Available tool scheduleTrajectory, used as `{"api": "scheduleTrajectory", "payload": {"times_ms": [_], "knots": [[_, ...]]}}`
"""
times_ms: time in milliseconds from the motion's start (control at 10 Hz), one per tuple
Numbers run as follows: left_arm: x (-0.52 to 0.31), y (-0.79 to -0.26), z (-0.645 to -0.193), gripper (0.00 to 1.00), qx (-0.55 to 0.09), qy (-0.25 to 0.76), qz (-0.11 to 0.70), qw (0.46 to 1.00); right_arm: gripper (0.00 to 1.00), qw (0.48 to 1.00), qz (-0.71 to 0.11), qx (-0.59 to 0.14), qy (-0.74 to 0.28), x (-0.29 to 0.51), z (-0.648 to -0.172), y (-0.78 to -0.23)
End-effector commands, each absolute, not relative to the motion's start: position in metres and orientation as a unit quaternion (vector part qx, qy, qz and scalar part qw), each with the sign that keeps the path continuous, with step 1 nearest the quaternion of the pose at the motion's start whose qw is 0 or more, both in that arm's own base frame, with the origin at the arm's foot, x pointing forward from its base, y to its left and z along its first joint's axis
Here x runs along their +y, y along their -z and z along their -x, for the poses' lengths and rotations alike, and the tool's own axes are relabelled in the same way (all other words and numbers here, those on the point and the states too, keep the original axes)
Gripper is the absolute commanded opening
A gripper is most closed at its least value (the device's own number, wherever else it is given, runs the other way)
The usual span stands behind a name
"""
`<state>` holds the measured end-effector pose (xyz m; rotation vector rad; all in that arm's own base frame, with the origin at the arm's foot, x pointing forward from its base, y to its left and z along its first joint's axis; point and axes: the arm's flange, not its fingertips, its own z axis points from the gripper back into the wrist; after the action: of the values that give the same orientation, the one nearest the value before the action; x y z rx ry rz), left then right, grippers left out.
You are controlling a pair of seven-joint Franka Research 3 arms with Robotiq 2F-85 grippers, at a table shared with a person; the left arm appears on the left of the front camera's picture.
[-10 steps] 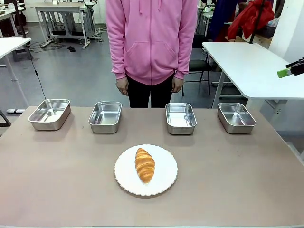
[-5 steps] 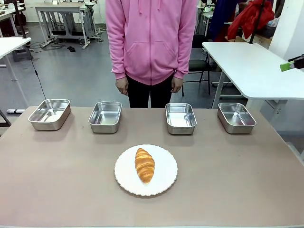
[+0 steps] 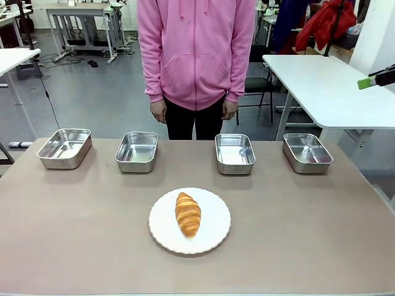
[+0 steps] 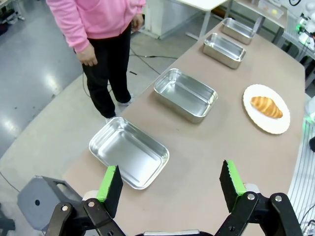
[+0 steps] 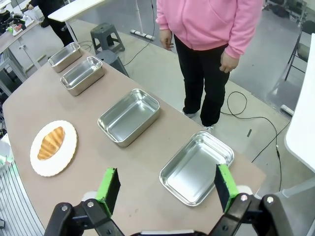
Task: Place the bread in the container.
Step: Place the Butter Roll into the Airtight Container indicated by the human.
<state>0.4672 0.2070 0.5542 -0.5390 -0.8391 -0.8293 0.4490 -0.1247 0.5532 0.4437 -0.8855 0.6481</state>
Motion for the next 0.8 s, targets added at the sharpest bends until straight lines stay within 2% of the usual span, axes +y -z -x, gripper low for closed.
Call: {"api": "scheduleTrajectory", "payload": {"times_ms": [0, 700], "knots": [[0.2042, -0.5569, -0.4653, 1.00, -0.395, 0.371, 0.252, 0.802, 1.00, 0.820, -0.214, -0.430, -0.312, -0.1280, -0.4557, -0.5524], [0.2067, -0.5560, -0.4682, 1.00, -0.387, 0.366, 0.251, 0.808, 1.00, 0.827, -0.223, -0.433, -0.283, -0.1319, -0.4619, -0.5554]]}}
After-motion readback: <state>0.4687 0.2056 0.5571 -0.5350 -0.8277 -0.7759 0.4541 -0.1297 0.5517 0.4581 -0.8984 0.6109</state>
